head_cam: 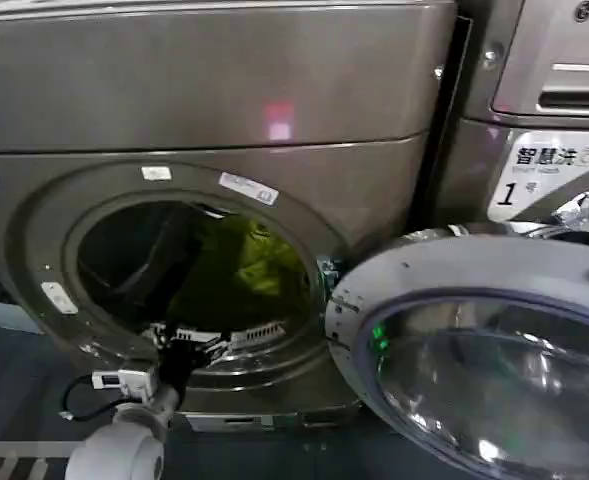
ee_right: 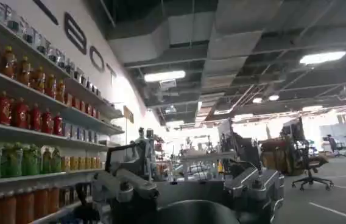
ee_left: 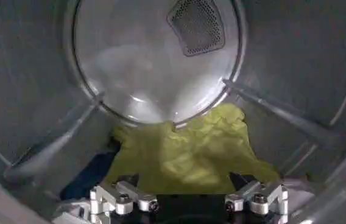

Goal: Grasp the clothes from the dryer.

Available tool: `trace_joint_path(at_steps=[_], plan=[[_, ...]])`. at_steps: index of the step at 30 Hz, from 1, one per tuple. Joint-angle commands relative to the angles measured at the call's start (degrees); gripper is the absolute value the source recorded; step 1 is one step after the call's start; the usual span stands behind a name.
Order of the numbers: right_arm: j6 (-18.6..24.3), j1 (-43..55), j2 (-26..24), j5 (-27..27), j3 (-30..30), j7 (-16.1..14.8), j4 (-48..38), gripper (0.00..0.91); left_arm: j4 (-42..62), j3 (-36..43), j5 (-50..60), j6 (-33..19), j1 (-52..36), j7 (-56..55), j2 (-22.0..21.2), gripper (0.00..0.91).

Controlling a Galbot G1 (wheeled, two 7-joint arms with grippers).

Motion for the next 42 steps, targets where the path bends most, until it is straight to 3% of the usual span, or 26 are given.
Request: trace_joint_path(at_steps=[1,10,15,35,42], plan=[[0.2,0.2,-0.3,-0.1,-0.3,0.4,0.0,0.907,0.2,0.5,0.1,2.8,-0.5,-1.2,0.1,0.907],[1.1,0.4,-0.4,-0.2,-1.2,0.4,-0.6,0.907,3.6,1.5,-0.2,2.8,-4.5,-3.8,-0.7,0.907],[1.4,1.0,-0.5,-0.3,-1.8,0.3,-0.4,0.907,9.6,2.0,0.0,2.8,-11.1,-4.4,-1.3,0.907],[1.4,2.1,-0.5,-1.8,-3.2,0.0,-0.3,0.907,50.6,2.1,-1.2,1.6,-41.3,-4.0,-2.8,0.907],[1.4,2.3,-0.2,-1.8,-3.4,0.0,0.1,0.907,60.8,2.3,2.1,-1.8,-48.1,-3.3,-4.2,0.907]])
